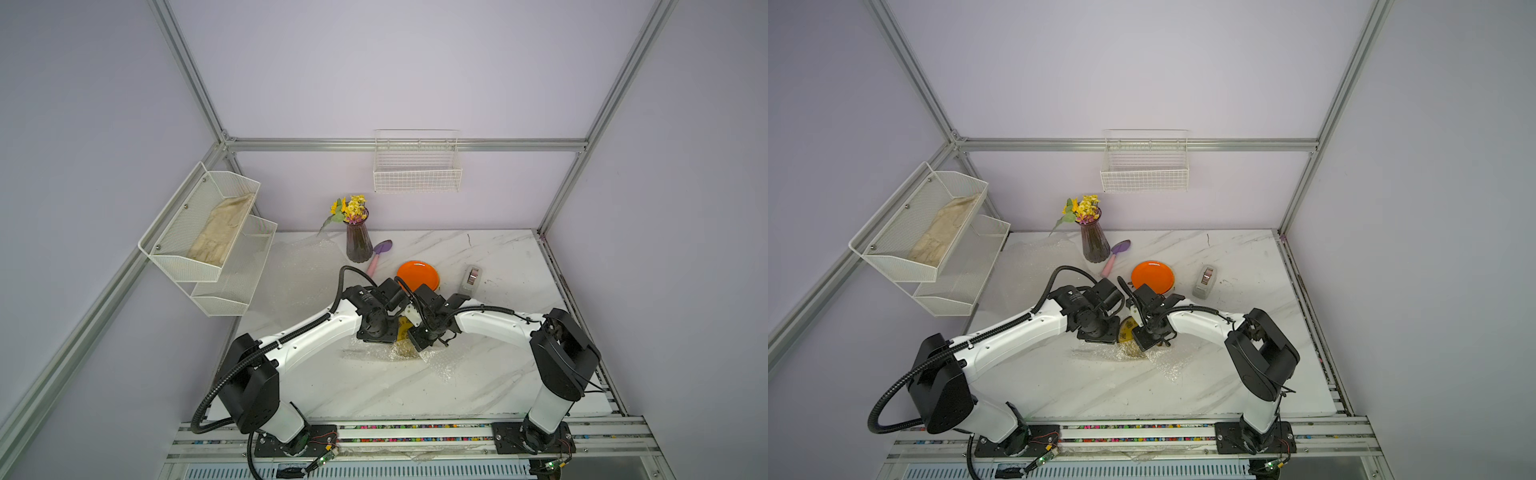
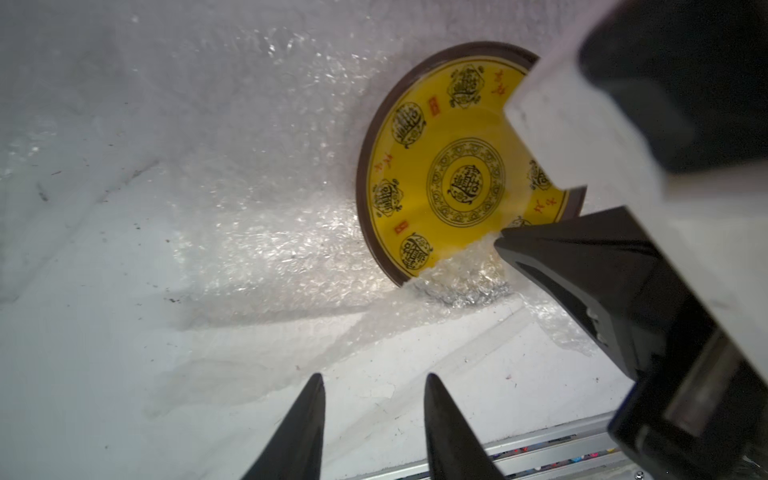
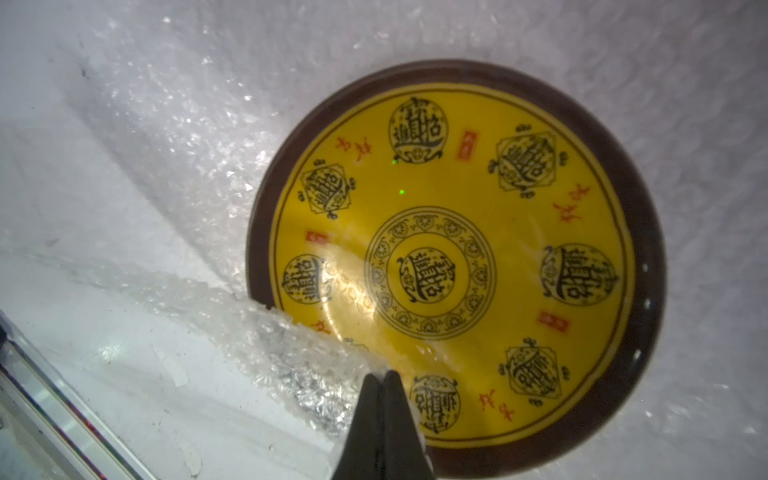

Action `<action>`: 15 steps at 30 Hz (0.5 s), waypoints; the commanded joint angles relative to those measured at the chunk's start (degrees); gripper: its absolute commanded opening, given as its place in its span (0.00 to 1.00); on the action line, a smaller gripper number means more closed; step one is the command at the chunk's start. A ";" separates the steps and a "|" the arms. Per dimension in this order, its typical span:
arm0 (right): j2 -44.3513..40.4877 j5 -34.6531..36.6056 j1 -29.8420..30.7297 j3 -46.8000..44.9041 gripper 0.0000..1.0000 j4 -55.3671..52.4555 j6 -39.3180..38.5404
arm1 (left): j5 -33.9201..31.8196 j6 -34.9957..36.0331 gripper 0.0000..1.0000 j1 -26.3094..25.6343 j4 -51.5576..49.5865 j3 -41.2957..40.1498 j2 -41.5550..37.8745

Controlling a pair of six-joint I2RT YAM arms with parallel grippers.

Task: Wrap dinner plates in bubble wrap
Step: Wrap the plate in the bubble wrap.

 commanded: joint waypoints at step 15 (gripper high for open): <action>-3.40 -0.33 -4.51 -7.40 0.00 6.37 16.33 | 4.34 2.73 0.33 -3.44 12.56 9.39 18.92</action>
